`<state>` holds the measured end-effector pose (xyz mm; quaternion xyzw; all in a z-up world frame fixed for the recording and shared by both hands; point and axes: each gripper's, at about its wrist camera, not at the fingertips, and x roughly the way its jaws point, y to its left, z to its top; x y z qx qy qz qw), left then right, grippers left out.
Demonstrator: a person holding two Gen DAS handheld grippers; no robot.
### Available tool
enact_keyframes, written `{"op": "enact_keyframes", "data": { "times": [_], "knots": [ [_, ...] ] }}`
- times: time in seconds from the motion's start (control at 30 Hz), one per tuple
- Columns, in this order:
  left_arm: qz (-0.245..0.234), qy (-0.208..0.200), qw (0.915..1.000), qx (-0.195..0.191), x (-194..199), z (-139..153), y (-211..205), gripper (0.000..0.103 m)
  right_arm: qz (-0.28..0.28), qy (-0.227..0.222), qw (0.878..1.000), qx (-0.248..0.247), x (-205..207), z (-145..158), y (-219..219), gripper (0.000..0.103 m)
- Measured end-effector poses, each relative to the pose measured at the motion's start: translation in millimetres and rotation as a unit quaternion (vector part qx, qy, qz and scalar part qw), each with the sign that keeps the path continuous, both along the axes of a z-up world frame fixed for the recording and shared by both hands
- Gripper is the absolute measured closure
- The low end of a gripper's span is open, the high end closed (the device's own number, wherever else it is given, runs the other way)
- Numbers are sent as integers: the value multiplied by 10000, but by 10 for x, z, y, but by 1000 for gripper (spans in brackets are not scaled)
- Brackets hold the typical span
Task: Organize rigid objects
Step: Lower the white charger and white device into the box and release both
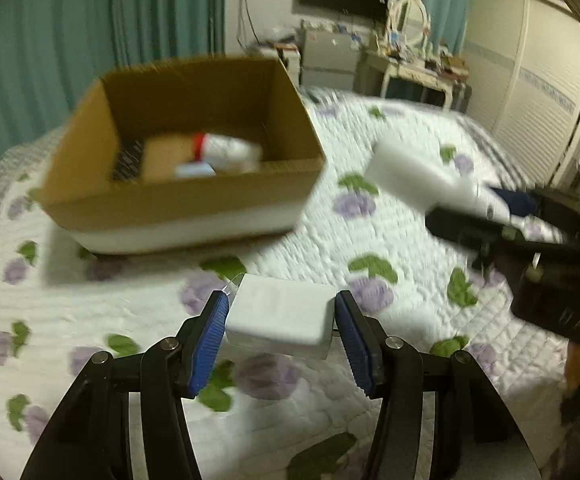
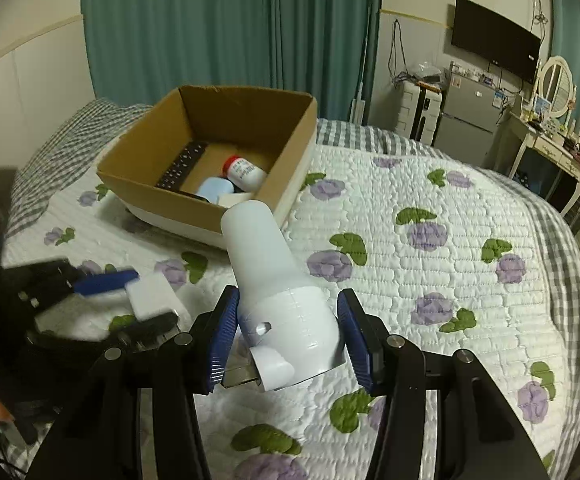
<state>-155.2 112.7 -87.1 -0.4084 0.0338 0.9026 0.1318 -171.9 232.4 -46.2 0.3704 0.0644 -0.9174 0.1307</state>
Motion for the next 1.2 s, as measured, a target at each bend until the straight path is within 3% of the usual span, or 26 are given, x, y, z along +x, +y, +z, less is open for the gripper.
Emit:
{"op": "enact_keyframes", "data": {
  "times": [0.3,0.57,0.73,0.97,1.2],
  "knots": [
    [386,796,9960,-121,-33,744,-449,47,91,516,9986,32,-1,560,-269,53],
    [648,1188,9903,-319,-524,1049,-733,47,290,936,9951,-147,-428,870,-554,53],
    [641,1136,9905,-443,-987,957,-733,47,285,1007,9942,-261,-832,860,-616,53],
    [552,716,9944,-552,-1690,468,-664,47,241,842,9953,-418,-1244,552,-558,53],
    [849,597,9937,-429,-1951,232,-688,40,92,476,9973,-554,-1455,244,-375,53]
  ]
}}
